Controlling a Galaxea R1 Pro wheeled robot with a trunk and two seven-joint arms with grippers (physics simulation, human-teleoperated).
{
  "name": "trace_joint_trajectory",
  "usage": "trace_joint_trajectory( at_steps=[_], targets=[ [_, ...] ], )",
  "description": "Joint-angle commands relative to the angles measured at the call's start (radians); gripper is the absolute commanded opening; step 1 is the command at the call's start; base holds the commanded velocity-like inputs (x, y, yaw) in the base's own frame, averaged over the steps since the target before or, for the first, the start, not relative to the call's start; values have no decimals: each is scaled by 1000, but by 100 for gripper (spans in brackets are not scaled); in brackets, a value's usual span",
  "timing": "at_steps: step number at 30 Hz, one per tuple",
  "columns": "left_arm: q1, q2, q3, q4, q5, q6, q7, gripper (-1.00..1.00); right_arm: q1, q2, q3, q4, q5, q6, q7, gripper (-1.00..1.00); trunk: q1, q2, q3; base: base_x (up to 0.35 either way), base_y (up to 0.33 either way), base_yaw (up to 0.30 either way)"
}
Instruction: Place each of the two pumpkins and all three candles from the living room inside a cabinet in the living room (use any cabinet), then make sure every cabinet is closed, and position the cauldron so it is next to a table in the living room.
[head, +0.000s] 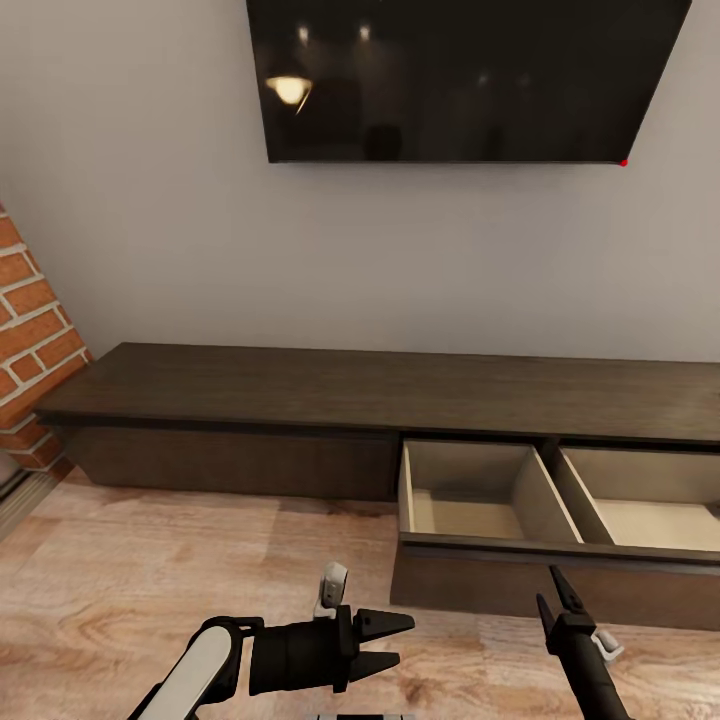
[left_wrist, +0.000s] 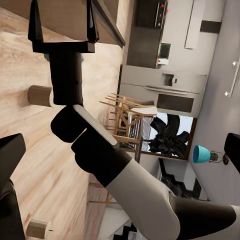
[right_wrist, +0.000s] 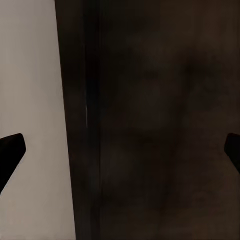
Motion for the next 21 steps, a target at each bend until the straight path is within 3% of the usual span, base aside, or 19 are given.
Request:
trace_joint_trajectory(
  at_steps=[1, 7, 21],
  targets=[
    [-1, 1, -1, 0, -4, 1, -5, 100, 0, 0, 0, 0, -10, 11, 3, 100, 0, 0, -1, 0, 0, 0],
    [-1, 1, -1, 0, -4, 1, -5, 100, 0, 0, 3, 0, -10, 10, 3, 100, 0, 0, -1, -39, 0, 0],
    [-1, 1, 0, 0, -4, 1, -5, 100, 0, -1, 8, 83, -9, 12, 4, 100, 0, 0, -1, -180, 0, 0]
  ],
)
